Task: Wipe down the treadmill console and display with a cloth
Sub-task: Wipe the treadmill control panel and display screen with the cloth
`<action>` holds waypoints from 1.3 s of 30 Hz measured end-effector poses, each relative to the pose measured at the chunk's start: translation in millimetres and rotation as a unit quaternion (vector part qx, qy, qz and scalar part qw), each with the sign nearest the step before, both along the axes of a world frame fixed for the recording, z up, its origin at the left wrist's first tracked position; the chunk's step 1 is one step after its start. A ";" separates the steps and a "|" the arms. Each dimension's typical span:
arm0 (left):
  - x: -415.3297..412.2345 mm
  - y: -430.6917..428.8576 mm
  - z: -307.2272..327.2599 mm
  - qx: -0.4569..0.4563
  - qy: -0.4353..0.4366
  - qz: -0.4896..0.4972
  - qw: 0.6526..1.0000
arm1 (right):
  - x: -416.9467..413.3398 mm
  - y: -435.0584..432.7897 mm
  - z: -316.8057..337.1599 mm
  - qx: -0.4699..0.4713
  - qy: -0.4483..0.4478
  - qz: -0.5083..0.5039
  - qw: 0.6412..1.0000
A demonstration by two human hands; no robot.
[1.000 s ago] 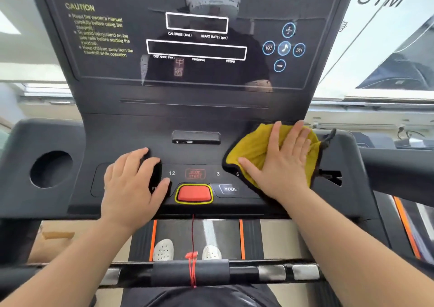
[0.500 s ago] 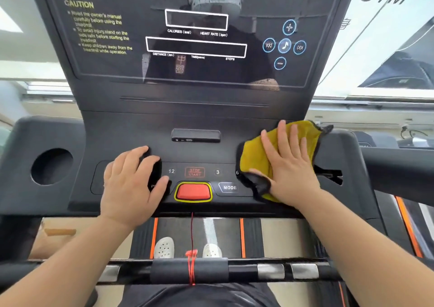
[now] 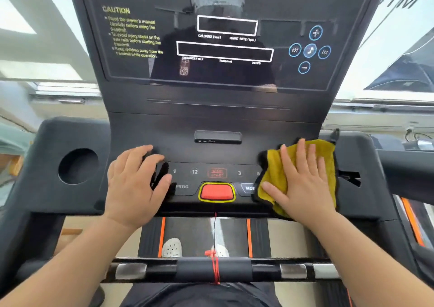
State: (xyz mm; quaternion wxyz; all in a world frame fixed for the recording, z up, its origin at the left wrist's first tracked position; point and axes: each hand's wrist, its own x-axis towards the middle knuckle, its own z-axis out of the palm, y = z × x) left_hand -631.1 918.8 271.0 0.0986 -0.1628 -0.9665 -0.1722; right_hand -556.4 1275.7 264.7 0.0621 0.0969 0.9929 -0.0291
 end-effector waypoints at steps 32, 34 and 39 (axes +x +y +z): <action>-73.2 -135.2 -0.3 0.233 -0.115 -0.076 0.963 | -87.0 -308.1 3.0 -0.039 -0.033 0.304 0.951; -77.4 -137.2 -0.8 0.230 -0.110 -0.081 0.964 | -75.0 -292.3 1.6 -0.032 -0.017 0.368 0.929; -82.1 -138.6 0.1 0.229 -0.128 -0.104 0.959 | -57.9 -229.3 2.5 0.021 -0.011 0.244 0.969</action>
